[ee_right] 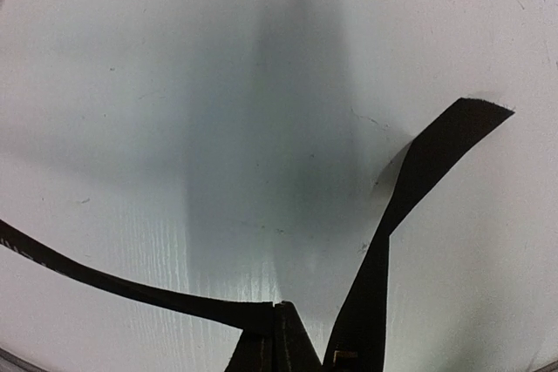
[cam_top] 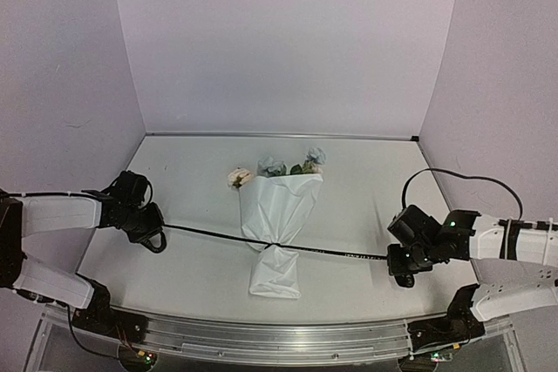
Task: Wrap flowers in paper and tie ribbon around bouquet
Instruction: Tie the ribbon around the folded bouquet.
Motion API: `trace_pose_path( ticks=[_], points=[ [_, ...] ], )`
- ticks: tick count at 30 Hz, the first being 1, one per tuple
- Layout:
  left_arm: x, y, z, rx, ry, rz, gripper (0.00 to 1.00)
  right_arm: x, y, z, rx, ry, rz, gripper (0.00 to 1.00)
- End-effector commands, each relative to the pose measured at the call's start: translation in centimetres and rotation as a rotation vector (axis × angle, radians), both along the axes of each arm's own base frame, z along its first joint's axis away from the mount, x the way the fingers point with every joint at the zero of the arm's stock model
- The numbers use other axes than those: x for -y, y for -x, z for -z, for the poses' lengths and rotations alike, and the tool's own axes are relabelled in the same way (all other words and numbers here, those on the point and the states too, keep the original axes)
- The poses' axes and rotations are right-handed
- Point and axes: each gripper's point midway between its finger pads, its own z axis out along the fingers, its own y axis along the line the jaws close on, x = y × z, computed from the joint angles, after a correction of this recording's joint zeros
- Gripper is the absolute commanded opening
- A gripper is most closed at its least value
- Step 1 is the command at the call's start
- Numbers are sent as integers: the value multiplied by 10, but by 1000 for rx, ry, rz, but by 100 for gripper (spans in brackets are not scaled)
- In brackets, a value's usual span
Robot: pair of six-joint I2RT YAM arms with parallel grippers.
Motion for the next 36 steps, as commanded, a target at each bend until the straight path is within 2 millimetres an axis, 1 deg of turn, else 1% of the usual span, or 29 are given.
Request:
trace_pose_path(
  ticks=[1, 3, 5, 8, 11, 13, 15, 18, 20, 22, 24, 25, 27, 30, 33, 35, 36],
  points=[
    [-68, 5, 2, 11, -151, -249, 0, 87, 39, 13, -48, 335, 95, 0],
    [-65, 3, 0, 18, -140, -232, 0, 87, 42, 13, -49, 355, 62, 0],
    [-57, -4, -3, 40, -113, -187, 0, 86, 43, 13, -57, 386, 29, 0],
    [-36, -12, -12, 77, -49, -76, 0, 85, 45, 17, -83, 404, 4, 0],
    [-3, -14, -25, 129, 12, 76, 0, 77, 45, 21, -113, 399, -36, 0],
    [22, -12, -35, 174, 4, 177, 0, 70, 44, 20, -134, 393, -70, 0],
    [39, -10, -46, 221, -21, 253, 0, 63, 43, 19, -154, 382, -100, 0],
    [70, -2, -63, 296, 23, 390, 0, 53, 42, 17, -176, 365, -138, 0],
    [81, 1, -73, 338, 53, 450, 0, 46, 40, 15, -186, 354, -155, 1],
    [86, 3, -81, 367, 65, 486, 0, 40, 39, 13, -196, 341, -175, 8],
    [86, 3, -86, 383, 66, 483, 0, 33, 39, 12, -210, 322, -191, 16],
    [86, 3, -87, 386, 67, 482, 0, 30, 38, 10, -213, 312, -199, 22],
    [87, 3, -89, 385, 73, 485, 0, 23, 36, 6, -214, 295, -216, 39],
    [91, 5, -87, 379, 94, 504, 0, 11, 34, -3, -215, 254, -233, 55],
    [95, 8, -87, 378, 115, 523, 0, -9, 29, -17, -211, 182, -242, 63],
    [97, 9, -88, 379, 124, 532, 0, -31, 25, -24, -222, 104, -236, 64],
    [98, 10, -89, 382, 129, 535, 0, -45, 23, -27, -232, 51, -227, 65]
  ],
)
